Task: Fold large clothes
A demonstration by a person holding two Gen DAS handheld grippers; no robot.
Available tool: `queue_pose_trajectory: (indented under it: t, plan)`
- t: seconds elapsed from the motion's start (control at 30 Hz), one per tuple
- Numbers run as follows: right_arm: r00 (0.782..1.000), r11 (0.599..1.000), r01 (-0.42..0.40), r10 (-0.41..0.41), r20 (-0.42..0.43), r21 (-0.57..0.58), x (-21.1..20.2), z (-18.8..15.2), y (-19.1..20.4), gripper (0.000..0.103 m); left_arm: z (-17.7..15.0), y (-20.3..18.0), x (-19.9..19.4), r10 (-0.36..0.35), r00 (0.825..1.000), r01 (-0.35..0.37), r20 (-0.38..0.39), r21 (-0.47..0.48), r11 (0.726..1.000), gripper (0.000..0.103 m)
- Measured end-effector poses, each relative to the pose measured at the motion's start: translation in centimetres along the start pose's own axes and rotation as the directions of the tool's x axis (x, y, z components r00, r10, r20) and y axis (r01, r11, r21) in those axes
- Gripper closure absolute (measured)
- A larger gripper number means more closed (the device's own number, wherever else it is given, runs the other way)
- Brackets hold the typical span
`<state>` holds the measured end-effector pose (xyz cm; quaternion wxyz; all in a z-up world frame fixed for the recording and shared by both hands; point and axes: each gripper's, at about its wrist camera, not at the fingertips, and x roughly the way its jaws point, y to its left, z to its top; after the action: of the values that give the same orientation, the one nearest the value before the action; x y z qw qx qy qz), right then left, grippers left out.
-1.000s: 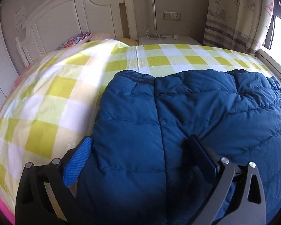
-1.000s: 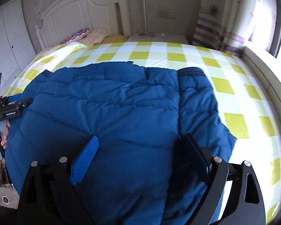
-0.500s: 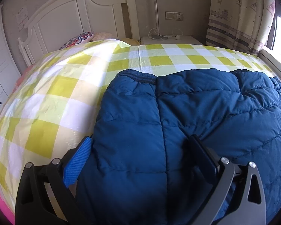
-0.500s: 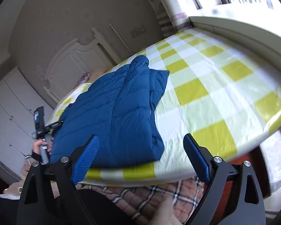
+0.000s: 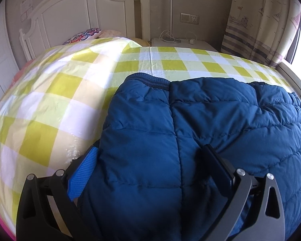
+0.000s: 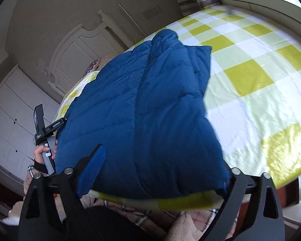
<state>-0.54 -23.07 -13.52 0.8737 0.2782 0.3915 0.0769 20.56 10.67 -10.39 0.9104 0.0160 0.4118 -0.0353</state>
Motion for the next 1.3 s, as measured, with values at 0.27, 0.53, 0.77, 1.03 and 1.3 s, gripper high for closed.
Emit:
queue_pose_trajectory:
  t: [0.27,0.53,0.77,1.03,1.3]
  plan:
    - [0.999,0.997,0.004,-0.001,-0.036,0.078,-2.7,-3.1,-0.3,0.017,0.4,-0.5,0.3,0.026,1.0,-0.026,-0.004,-0.008,1.0,0.002]
    - [0.992,0.984,-0.123,0.127,-0.024,0.131,-2.1,-3.6,-0.6,0.02,0.9,-2.8,0.7,0.068,0.998,-0.068,0.005,0.026,0.997,0.002]
    - [0.992,0.981,-0.01,-0.015,0.128,0.192,2.1,1.4,0.3,0.004,1.6,-5.3,1.2,0.087,0.996,-0.087,0.013,0.056,0.995,0.003]
    - [0.933,0.959,-0.164,0.075,0.352,0.231,0.6,1.6,-1.6,0.064,3.3,-7.3,-0.9,0.057,0.996,-0.06,0.075,0.036,0.998,0.004]
    - [0.909,0.994,-0.074,0.036,0.414,0.076,-2.5,0.6,2.4,0.065,-1.8,-18.8,-3.6,0.012,0.991,-0.069,0.135,0.432,0.899,0.005]
